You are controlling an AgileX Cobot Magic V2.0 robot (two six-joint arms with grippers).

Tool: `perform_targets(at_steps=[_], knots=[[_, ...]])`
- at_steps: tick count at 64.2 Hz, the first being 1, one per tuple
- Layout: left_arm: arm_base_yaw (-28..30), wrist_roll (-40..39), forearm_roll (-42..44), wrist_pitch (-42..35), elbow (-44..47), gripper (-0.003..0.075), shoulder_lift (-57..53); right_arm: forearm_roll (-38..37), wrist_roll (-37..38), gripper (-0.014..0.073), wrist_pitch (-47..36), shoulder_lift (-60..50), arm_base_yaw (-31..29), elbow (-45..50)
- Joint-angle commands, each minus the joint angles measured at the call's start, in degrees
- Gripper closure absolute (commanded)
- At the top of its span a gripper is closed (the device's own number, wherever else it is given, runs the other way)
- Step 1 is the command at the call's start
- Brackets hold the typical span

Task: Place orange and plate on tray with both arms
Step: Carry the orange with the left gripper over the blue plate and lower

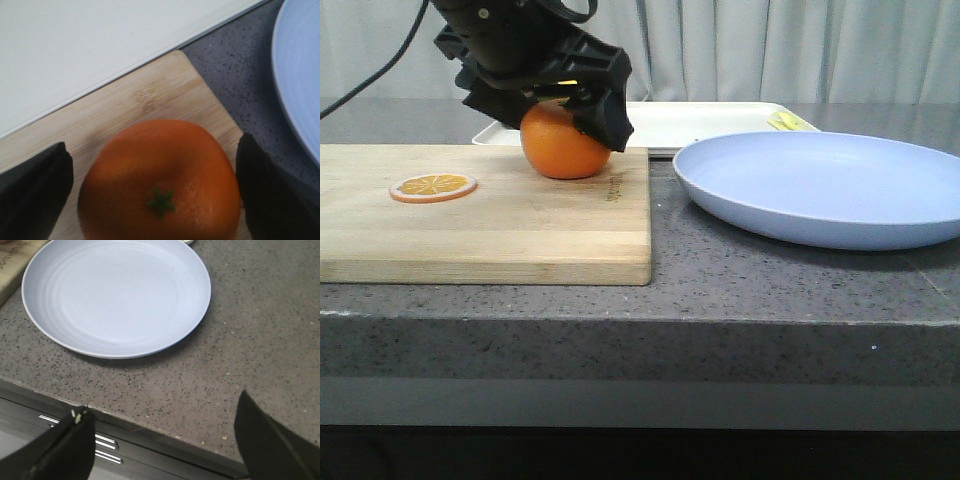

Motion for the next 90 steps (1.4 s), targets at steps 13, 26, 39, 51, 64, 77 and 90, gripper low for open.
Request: perform_targets(at_steps=[13,26,39,51,64,77,90], knots=[[-0.5,0.0,0.4,-2.5,-2.0,0.0113,-2.3,0.0,-0.7,0.0011,-3.8,0.7,0.1,-1.8],[-0.5,0.0,0.4,-2.3,-2.0,0.0269,-2.3,0.0,-0.7,0.0011,-3.9,0.7,0.1,-1.8],[-0.6,0.0,0.4,0.5,-4.0,0.0297,-2.5,0.0,-0.7,0.0011,-3.9,0.7,0.1,-1.8],[-3.9,1.5,0.4,4.5,-10.8,0.0297,-2.3,0.0,-0.7,0.0011,-3.9,0.7,0.1,-1.8],[-9.2,1.7,0.4,4.1,-16.3,0.0297,0.1,0.0,-0.7,0.0011,-4.0,0.7,0.1,-1.8],[-13.4,1.7,0.4,4.1,-21.9,0.0297,5.8,0.0,-0.7,0.0011,-4.1,0.7,0.1,-1.8],[-17.1,1.7,0.4,4.1,-27.3,0.0297,12.3,0.0,-0.7,0.0011,-5.2,0.7,0.1,-1.8]])
